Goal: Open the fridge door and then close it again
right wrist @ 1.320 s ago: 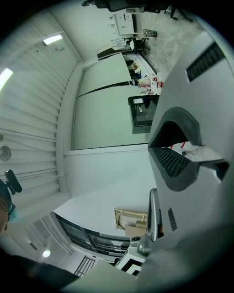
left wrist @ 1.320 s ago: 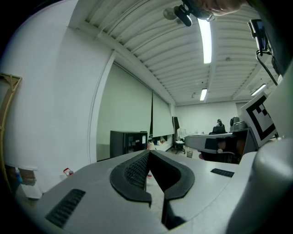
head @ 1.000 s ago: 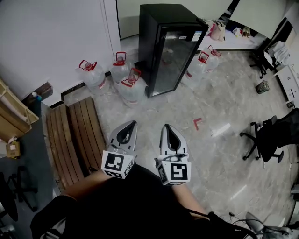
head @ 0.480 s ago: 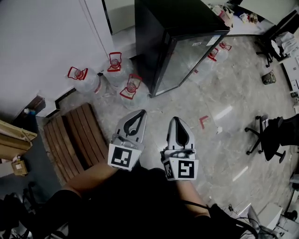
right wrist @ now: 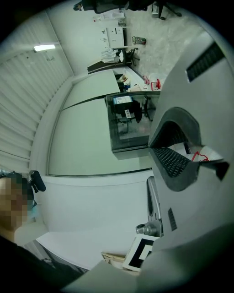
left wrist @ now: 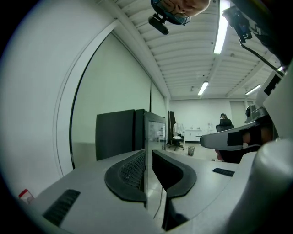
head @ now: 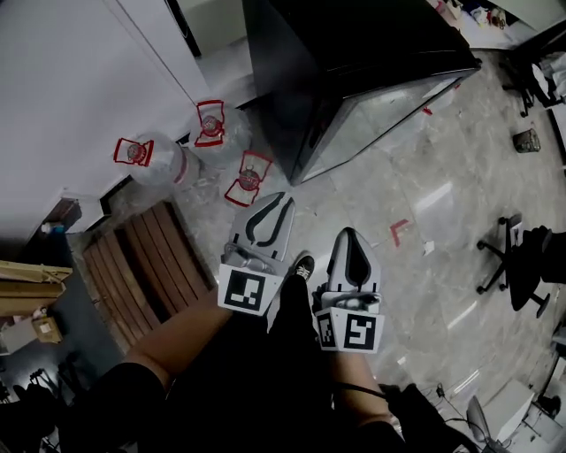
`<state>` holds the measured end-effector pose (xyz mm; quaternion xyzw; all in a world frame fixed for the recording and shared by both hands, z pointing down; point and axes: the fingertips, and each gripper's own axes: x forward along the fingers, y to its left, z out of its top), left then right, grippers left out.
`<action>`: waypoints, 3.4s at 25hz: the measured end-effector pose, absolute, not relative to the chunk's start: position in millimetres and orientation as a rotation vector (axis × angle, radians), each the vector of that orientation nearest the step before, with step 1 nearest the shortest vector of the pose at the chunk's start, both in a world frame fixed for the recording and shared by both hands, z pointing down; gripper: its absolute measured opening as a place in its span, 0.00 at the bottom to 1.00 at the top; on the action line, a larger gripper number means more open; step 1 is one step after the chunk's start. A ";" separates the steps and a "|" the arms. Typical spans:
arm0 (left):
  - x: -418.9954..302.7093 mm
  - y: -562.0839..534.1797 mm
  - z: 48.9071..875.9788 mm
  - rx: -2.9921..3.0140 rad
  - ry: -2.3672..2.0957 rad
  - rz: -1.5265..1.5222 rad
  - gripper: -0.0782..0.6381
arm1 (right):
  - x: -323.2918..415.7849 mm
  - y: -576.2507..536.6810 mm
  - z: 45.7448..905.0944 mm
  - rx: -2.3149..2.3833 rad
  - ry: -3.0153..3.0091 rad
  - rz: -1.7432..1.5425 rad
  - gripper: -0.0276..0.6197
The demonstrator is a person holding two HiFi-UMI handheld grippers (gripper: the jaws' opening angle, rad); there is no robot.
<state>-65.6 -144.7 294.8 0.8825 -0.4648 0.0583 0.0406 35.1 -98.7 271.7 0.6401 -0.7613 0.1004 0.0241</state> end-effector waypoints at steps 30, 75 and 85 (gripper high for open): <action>14.3 -288.1 427.5 2.751 -1.625 0.204 0.25 | 140.1 -155.3 435.8 1.980 -2.228 0.503 0.07; 167.3 -137.5 418.3 2.764 -1.496 0.150 0.16 | 292.7 -58.7 416.1 2.311 -1.899 0.469 0.07; 167.3 -140.0 419.1 2.760 -1.511 0.146 0.16 | 294.3 -61.0 418.6 2.311 -1.907 0.474 0.07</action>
